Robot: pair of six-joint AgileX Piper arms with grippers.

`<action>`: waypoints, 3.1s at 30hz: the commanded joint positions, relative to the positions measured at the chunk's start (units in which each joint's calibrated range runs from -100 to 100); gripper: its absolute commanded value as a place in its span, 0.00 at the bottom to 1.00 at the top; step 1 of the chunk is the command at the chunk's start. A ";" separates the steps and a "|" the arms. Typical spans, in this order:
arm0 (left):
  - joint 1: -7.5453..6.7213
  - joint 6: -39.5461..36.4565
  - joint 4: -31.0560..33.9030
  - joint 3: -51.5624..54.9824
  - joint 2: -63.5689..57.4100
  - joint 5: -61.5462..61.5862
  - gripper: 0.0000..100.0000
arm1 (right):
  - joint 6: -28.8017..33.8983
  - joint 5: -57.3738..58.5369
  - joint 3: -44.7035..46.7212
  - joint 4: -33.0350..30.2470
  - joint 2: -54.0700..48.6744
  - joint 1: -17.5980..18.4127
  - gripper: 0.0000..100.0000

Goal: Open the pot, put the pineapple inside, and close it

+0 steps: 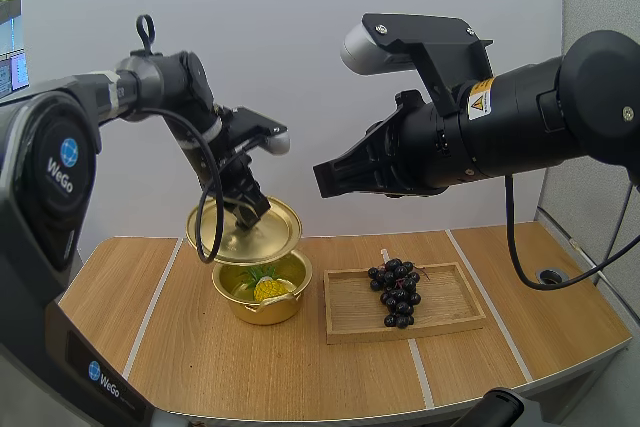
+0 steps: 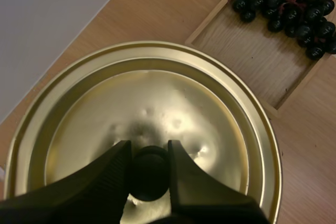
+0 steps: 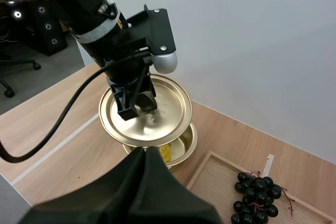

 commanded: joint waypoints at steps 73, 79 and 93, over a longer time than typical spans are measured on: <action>-0.13 3.39 -1.43 -1.90 -9.35 -5.48 1.00 | -0.46 0.20 -0.06 -0.18 -0.47 0.05 0.00; -0.13 3.32 1.19 -7.26 -22.95 -3.65 1.00 | -0.46 0.20 -0.06 -0.18 -0.47 0.05 0.00; -0.13 2.30 1.31 -10.85 -50.11 -3.65 1.00 | -0.46 0.20 -0.06 -0.20 -0.75 0.05 0.00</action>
